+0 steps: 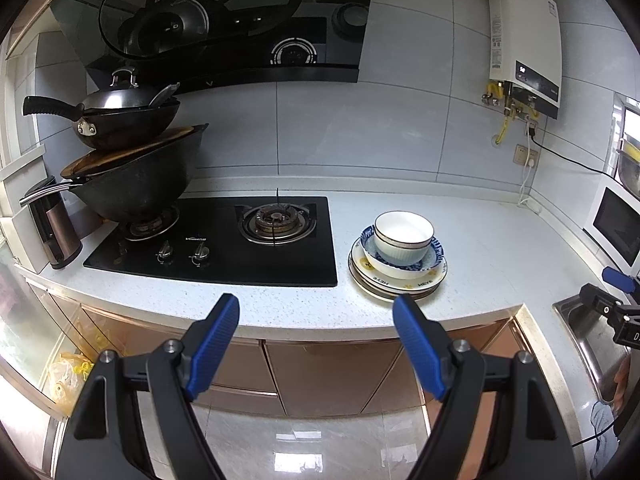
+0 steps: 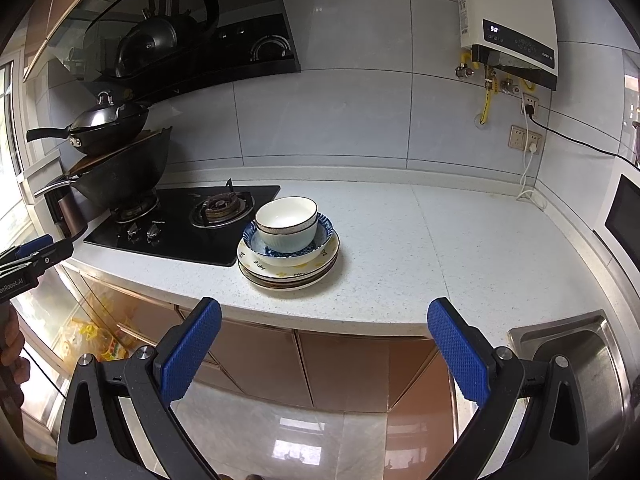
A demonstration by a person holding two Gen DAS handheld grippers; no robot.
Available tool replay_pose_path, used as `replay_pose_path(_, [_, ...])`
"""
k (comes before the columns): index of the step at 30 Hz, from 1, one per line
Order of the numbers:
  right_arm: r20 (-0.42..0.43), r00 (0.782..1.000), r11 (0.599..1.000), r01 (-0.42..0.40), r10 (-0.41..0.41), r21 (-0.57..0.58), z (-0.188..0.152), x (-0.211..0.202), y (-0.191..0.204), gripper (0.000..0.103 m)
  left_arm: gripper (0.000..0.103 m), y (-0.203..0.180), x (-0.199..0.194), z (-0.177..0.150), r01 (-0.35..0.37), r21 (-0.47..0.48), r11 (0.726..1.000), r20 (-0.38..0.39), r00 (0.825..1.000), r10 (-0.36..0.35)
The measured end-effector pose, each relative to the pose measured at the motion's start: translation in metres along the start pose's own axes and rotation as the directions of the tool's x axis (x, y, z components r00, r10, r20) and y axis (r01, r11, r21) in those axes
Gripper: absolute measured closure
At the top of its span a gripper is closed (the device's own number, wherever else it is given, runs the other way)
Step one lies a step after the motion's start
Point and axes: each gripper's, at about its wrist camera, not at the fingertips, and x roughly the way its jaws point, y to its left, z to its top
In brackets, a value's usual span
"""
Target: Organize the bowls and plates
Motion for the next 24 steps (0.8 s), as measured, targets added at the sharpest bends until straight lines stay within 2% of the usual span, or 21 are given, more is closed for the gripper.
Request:
replay_pose_path(11, [0.01, 1.0, 1.0, -0.005, 0.005, -0.016, 0.0, -0.004, 0.006, 0.001, 0.024, 0.002, -0.01, 0.0, -0.021, -0.018, 1.0, 0.035, 0.999, 0.021])
replay_pose_path(24, [0.004, 1.0, 1.0, -0.004, 0.004, -0.008, -0.001, -0.002, 0.003, 0.001, 0.024, 0.012, -0.007, -0.002, 0.023, -0.073, 0.997, 0.042, 0.999, -0.02])
